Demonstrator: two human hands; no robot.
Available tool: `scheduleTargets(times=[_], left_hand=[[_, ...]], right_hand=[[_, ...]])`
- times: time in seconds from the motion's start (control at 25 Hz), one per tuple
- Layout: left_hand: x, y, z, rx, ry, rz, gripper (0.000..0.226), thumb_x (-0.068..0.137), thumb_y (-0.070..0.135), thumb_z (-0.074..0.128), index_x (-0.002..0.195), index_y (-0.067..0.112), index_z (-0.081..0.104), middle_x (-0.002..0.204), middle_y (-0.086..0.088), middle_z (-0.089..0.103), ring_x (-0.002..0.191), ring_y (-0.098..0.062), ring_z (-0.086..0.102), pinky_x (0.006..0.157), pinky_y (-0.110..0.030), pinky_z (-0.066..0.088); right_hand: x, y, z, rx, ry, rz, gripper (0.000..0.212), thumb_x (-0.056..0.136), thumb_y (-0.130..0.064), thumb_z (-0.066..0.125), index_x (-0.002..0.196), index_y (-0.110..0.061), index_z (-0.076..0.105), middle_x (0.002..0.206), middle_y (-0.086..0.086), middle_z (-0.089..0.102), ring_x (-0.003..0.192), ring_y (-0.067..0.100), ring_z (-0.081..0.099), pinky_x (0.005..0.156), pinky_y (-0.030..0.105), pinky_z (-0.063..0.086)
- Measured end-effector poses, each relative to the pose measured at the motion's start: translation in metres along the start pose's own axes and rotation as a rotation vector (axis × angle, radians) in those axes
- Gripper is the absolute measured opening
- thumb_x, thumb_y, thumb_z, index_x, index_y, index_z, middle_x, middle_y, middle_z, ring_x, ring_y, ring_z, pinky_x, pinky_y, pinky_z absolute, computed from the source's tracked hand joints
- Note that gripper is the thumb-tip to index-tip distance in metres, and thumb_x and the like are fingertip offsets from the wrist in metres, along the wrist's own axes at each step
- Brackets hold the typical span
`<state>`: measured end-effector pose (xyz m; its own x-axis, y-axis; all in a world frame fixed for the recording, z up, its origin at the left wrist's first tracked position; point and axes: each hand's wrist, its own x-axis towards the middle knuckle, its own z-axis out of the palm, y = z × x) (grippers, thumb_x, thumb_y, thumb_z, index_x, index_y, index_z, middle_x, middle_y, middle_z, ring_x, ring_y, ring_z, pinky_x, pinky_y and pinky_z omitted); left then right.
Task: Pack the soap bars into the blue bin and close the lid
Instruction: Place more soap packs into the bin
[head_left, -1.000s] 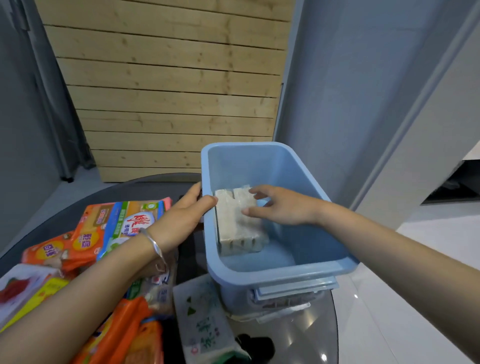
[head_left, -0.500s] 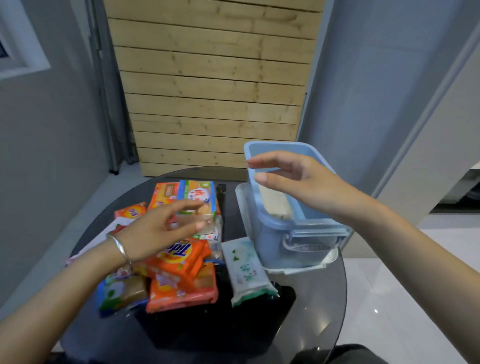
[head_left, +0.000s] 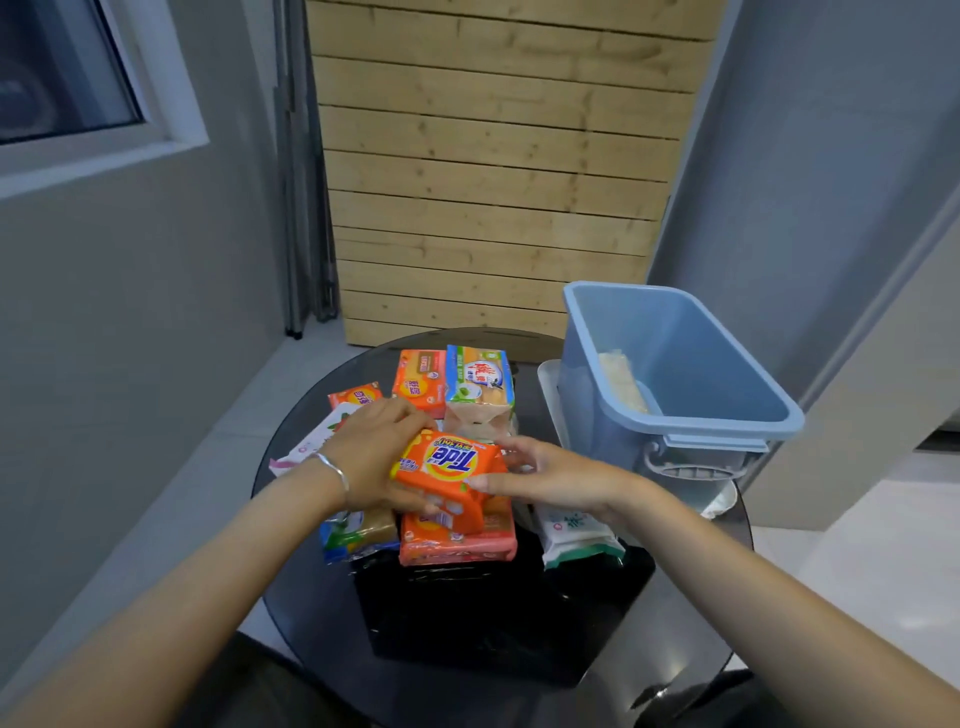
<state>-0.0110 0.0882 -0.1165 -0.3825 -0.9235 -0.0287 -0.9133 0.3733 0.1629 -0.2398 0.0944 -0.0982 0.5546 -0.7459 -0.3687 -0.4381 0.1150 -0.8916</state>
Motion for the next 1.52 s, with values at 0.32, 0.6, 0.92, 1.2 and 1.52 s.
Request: scheduleTargets(times=[0.32,0.6,0.92,1.2,1.52], left_hand=[[-0.007,0.027,-0.003,-0.275,0.242,-0.095,0.087,0.049,0.07,0.072,0.118,0.027,0.041,0.118,0.005,0.053,0.101,-0.011,0.049,0.085,-0.029,0.042],[0.002,0.064,-0.064,-0.245,0.597,-0.018,0.08,0.054,0.078,0.059,0.117,0.029,0.049,0.105,0.008,0.056,0.096,-0.011,0.051,0.084,-0.031,0.039],[0.041,0.092,-0.115,-1.026,0.086,0.037,0.05,0.073,0.054,0.056,0.106,0.017,0.067,0.092,-0.009,0.076,0.084,-0.02,0.072,0.09,-0.038,0.054],[0.103,0.146,-0.085,-1.335,0.171,-0.087,0.058,0.064,0.05,0.07,0.109,0.014,0.064,0.084,-0.002,0.074,0.073,-0.013,0.071,0.077,-0.036,0.06],[0.141,0.145,-0.017,-1.323,0.392,-0.132,0.058,0.089,0.038,0.047,0.142,0.027,0.028,0.133,0.015,0.044,0.105,0.014,0.045,0.069,0.002,0.037]], right_hand=[[0.0,0.002,0.001,0.294,0.08,0.167,0.055,0.079,-0.043,0.07,0.126,-0.018,0.057,0.121,0.004,0.068,0.114,0.019,0.062,0.102,0.039,0.047],[-0.02,-0.046,-0.022,0.415,0.348,-0.128,0.045,0.074,-0.028,0.076,0.11,-0.004,0.066,0.081,0.003,0.076,0.076,0.013,0.073,0.071,0.022,0.059],[-0.064,-0.084,-0.114,0.281,0.425,-0.306,0.042,0.058,-0.043,0.075,0.088,-0.014,0.071,0.084,0.008,0.073,0.07,0.017,0.071,0.065,0.023,0.058],[-0.051,-0.06,-0.169,0.349,0.412,-0.155,0.057,0.062,-0.049,0.072,0.109,-0.018,0.064,0.095,0.004,0.075,0.08,0.013,0.073,0.067,0.027,0.06],[-0.029,-0.01,-0.215,0.229,0.297,0.13,0.059,0.06,-0.052,0.069,0.105,-0.014,0.067,0.097,0.005,0.077,0.081,0.012,0.073,0.07,0.025,0.058]])
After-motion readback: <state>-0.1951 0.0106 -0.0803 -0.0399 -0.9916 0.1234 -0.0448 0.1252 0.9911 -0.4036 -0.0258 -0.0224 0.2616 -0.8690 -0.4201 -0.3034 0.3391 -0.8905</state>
